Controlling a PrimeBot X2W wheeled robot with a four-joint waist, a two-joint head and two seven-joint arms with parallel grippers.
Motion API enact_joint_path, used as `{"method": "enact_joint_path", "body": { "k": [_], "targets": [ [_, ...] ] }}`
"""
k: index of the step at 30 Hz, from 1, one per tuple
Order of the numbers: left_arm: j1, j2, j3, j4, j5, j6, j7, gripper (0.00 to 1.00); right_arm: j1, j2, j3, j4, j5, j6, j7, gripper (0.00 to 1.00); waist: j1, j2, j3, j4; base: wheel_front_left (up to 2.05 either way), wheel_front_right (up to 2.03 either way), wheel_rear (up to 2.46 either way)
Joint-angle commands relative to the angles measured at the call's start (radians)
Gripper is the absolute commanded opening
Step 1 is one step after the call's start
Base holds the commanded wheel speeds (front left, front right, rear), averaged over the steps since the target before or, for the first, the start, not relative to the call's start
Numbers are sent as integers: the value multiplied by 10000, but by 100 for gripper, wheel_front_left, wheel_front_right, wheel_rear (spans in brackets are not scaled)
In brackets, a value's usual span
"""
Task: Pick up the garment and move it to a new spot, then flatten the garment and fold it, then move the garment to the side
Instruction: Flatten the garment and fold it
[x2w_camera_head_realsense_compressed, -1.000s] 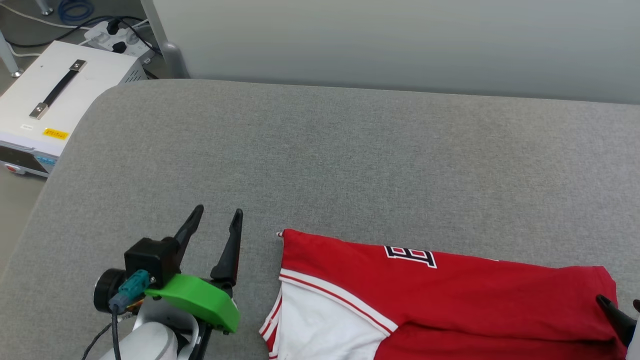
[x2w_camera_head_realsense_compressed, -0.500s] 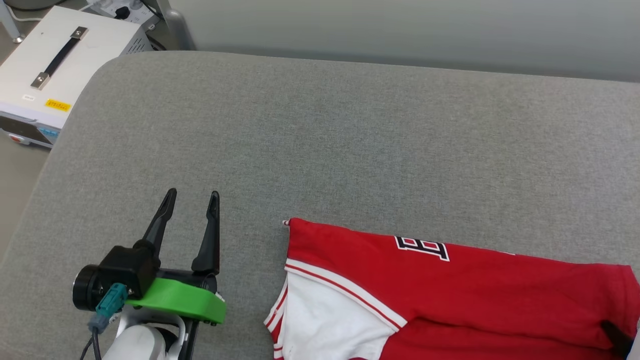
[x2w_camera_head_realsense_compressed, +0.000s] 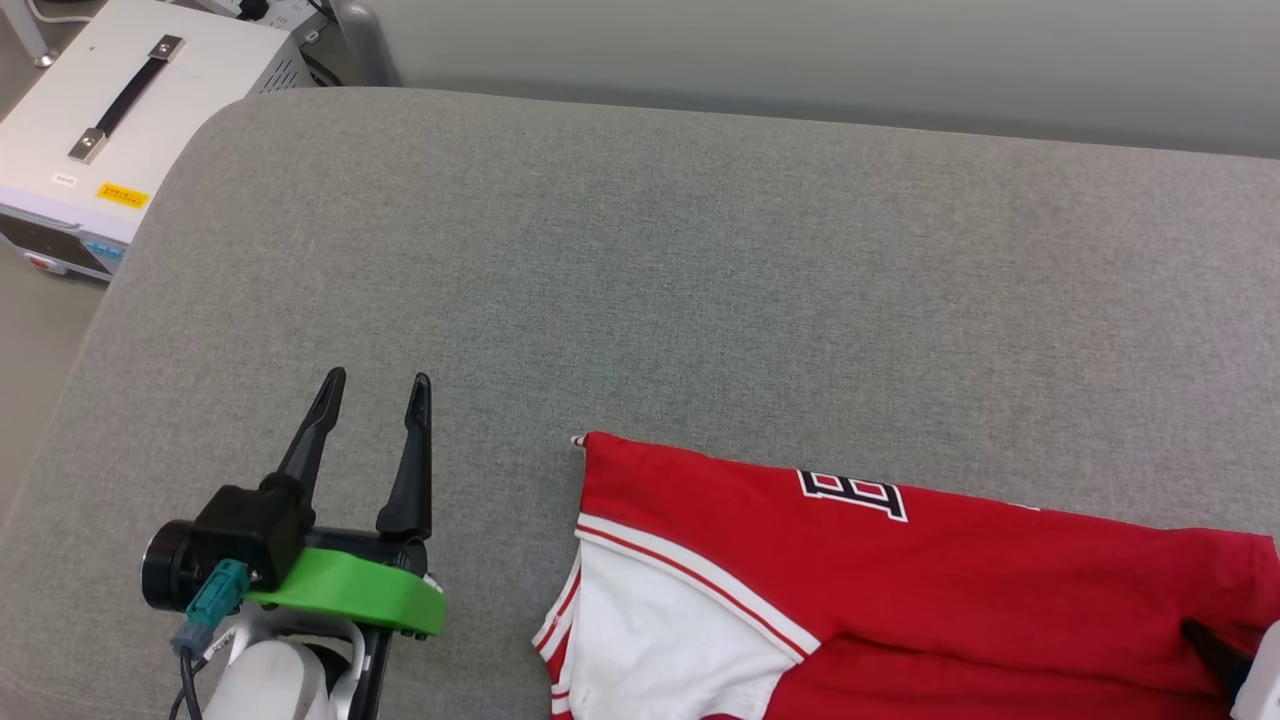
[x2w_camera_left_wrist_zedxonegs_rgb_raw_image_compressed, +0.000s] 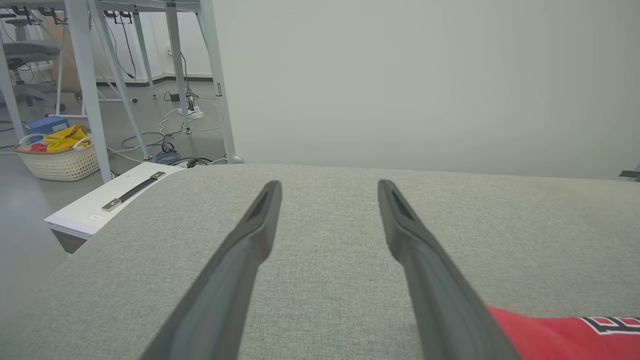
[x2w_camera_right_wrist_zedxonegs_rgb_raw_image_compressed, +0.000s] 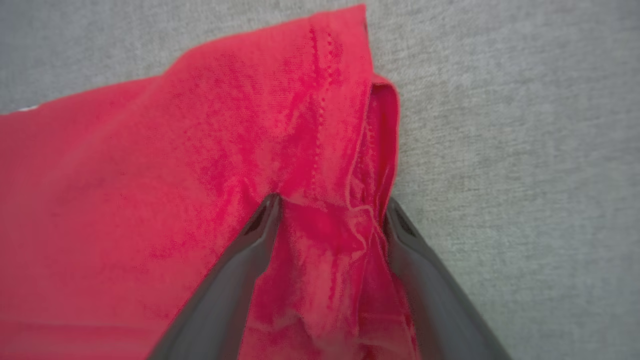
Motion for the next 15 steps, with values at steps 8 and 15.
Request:
{"method": "enact_joint_path", "body": {
  "k": [8, 15],
  "targets": [
    [267, -430, 417, 294, 402, -457, -58, 100, 115, 367, 903, 406, 555, 98, -82, 0, 0, 0, -276, -166, 0, 0, 0],
    [392, -698, 619, 465, 617, -716, -58, 100, -59, -81, 347, 569, 176, 98, -962, 0, 0, 0, -577, -298, 0, 0, 0]
  ]
}}
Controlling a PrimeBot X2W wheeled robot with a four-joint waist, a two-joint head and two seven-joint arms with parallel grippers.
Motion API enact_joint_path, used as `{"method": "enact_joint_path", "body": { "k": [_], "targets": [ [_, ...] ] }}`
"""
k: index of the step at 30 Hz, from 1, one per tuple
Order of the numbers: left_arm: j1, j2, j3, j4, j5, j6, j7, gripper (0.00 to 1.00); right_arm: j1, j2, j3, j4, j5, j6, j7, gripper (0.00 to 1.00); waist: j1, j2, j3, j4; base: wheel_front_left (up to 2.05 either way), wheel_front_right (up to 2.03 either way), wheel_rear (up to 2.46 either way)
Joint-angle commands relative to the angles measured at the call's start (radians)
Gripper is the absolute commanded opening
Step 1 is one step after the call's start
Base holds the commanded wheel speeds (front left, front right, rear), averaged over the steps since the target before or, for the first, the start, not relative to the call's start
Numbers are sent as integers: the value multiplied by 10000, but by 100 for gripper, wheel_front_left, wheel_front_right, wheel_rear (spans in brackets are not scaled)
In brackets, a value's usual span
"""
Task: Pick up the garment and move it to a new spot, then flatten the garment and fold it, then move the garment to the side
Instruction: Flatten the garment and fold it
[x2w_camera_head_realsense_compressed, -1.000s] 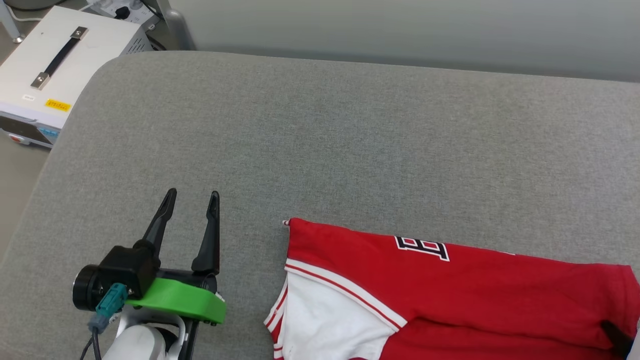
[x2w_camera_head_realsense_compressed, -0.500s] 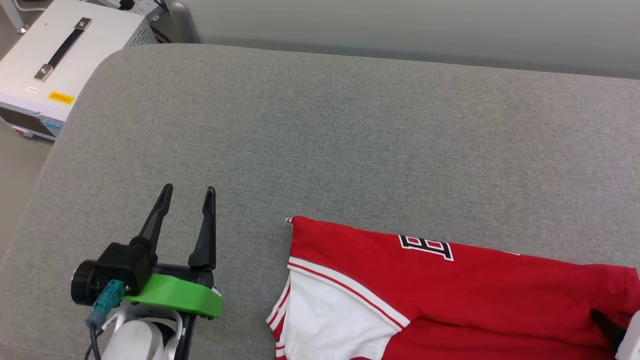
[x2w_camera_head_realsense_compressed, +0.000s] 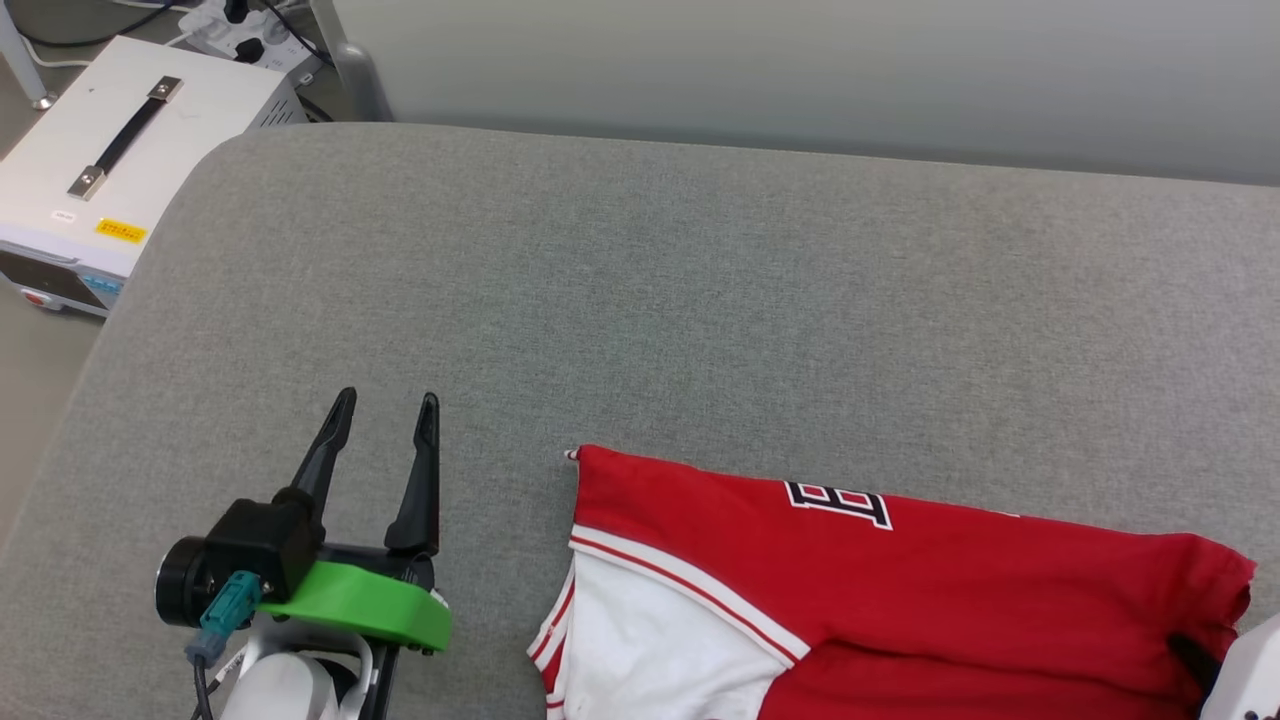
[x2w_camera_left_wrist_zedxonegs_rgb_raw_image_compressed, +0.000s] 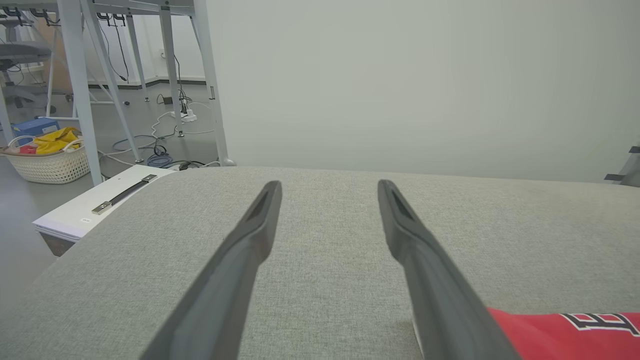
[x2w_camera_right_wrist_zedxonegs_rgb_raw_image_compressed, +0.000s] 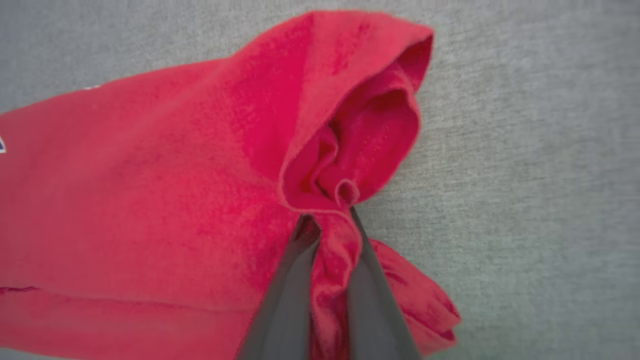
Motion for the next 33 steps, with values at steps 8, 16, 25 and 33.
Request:
{"method": "enact_joint_path", "body": {
  "k": [8, 16, 25, 33],
  "targets": [
    [297, -255, 212, 181, 229, -283, -58, 100, -382, -569, -1108, 333, -928, -19, -685, 0, 0, 0, -273, -145, 0, 0, 0],
    [421, -470, 364, 275, 348, -435, -59, 100, -350, -559, -1506, 267, -1352, -19, -838, 0, 0, 0, -577, -139, 0, 0, 0],
    [691, -663, 565, 341, 458, -563, -59, 100, 627, 171, -1060, -1758, -941, -19, 26, 0, 0, 0, -1066, -52, 0, 0, 0],
    [814, -809, 676, 389, 529, -654, -59, 100, 1146, 1206, -234, -3550, -542, -19, 958, 0, 0, 0, -1221, 57, 0, 0, 0]
  ]
}}
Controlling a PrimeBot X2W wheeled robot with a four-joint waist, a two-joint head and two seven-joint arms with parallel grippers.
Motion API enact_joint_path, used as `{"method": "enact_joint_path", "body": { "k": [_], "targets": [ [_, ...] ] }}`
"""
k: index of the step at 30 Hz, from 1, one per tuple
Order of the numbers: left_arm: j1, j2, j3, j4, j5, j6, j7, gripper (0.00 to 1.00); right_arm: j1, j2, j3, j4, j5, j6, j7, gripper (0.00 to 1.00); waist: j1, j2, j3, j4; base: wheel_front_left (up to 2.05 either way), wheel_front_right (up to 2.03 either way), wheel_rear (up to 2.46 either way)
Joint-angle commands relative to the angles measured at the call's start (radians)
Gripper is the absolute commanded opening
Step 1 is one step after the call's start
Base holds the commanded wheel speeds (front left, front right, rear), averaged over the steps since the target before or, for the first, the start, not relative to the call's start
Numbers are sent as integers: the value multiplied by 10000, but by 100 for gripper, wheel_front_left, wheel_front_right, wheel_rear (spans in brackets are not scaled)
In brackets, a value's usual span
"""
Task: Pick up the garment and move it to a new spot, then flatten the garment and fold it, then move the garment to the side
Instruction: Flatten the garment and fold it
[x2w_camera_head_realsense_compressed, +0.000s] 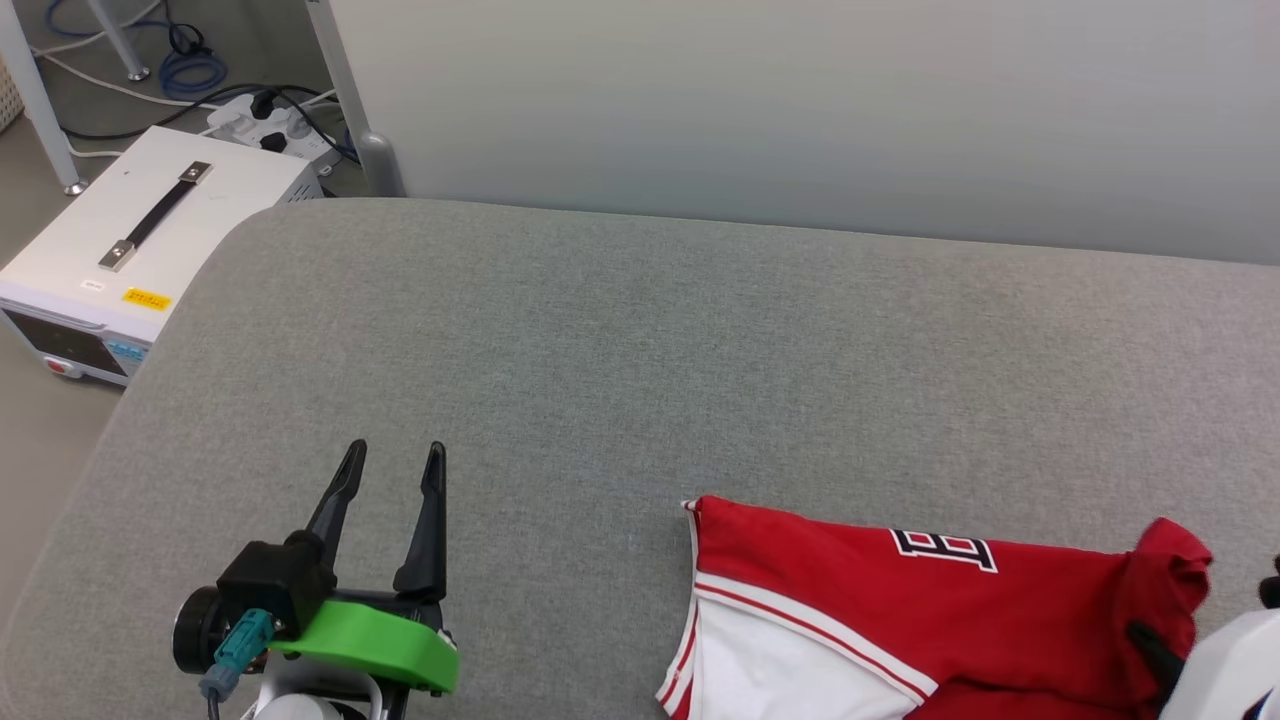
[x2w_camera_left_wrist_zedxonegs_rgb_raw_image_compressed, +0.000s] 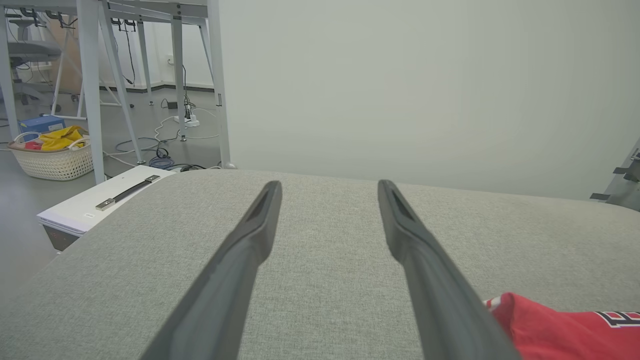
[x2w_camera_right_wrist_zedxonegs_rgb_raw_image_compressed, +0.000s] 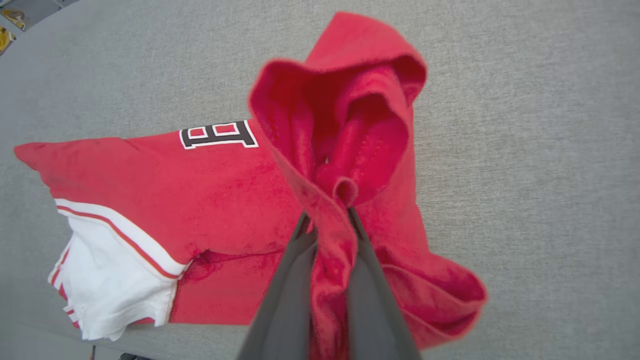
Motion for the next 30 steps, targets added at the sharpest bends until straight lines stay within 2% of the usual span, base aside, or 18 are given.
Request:
{"method": "enact_joint_path", "body": {
  "k": [1, 6, 10, 15, 21, 30],
  "targets": [
    [160, -88, 46, -7, 111, -84, -57, 100, 64, 226, 117, -211, 132, -7, 140, 0, 0, 0, -2, 40, 0, 0, 0],
    [153, -143, 137, 36, 138, -143, -57, 100, -53, 928, 792, -864, 458, -7, 672, 0, 0, 0, 0, 170, 0, 0, 0],
    [128, -180, 164, 85, 169, -186, -57, 100, -261, 1129, 1378, -896, 786, -7, 725, 0, 0, 0, -12, 293, 0, 0, 0],
    [96, -201, 162, 158, 217, -232, -57, 100, -486, 1149, 2423, -142, 1760, -7, 79, 0, 0, 0, -72, 504, 0, 0, 0],
    [79, -188, 151, 210, 247, -273, -57, 100, -815, 1151, 3679, 781, 2014, -7, -772, 0, 0, 0, -81, 722, 0, 0, 0],
    [75, -211, 91, 254, 281, -310, -57, 100, -1366, 1152, 4443, 2175, 2052, -7, -1739, 0, 0, 0, -106, 953, 0, 0, 0]
  ]
}}
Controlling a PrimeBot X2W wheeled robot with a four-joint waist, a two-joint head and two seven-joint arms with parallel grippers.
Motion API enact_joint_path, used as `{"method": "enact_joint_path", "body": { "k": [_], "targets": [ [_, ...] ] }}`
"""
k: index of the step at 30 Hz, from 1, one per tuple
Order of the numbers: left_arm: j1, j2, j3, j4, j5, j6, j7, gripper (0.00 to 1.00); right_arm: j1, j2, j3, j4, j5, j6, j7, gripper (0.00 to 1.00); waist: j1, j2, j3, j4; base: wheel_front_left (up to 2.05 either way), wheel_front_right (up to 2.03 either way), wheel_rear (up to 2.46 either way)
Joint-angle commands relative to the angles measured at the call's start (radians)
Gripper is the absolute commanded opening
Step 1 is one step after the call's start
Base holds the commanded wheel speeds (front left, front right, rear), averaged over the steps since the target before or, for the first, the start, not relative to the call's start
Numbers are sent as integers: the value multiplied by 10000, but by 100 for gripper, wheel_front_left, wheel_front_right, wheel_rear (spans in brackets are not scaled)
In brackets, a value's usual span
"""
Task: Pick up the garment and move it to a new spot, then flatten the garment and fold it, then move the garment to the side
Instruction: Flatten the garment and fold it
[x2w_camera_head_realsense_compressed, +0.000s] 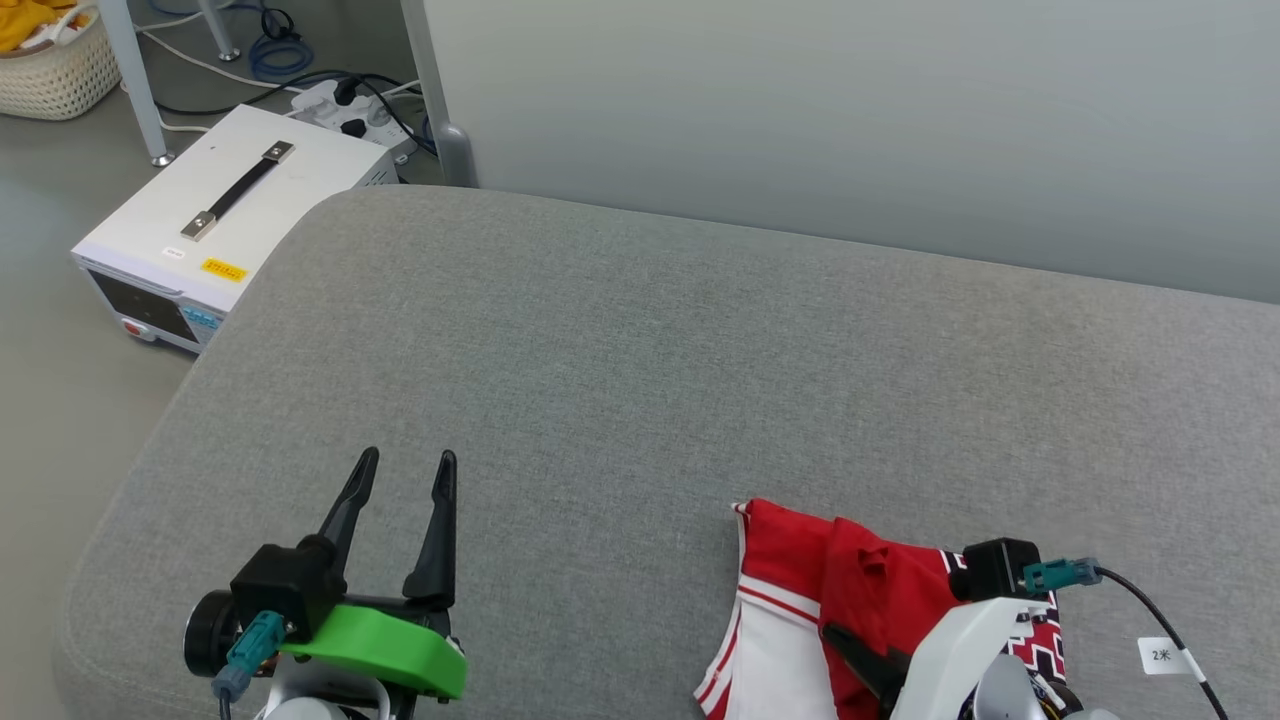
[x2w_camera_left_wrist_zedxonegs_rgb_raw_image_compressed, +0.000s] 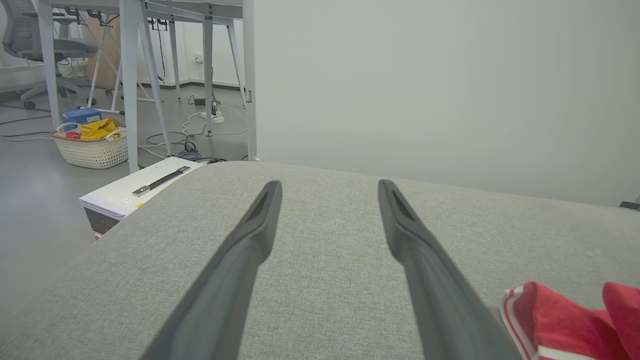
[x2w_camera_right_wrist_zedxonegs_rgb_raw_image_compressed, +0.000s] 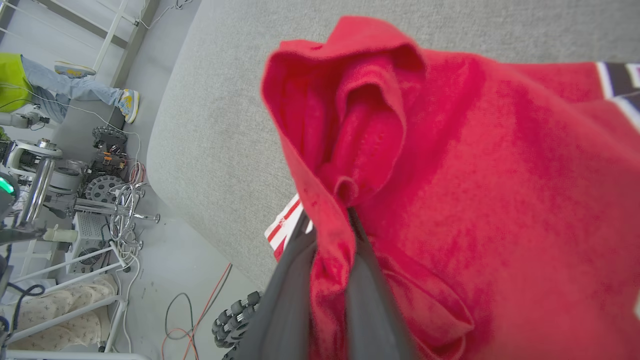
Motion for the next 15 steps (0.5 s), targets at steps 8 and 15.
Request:
{"method": "enact_joint_path", "body": {
  "k": [8, 15],
  "targets": [
    [151, -67, 40, 34, 91, -65, -57, 100, -353, -21, 1584, 324, 463, -6, -383, 100, 0, 0, -73, 47, 0, 0, 0],
    [232, -92, 134, 33, 119, -72, -57, 100, -293, -21, 2146, -351, 870, -6, -416, 100, 0, 0, -222, -84, 0, 0, 0]
  ]
}}
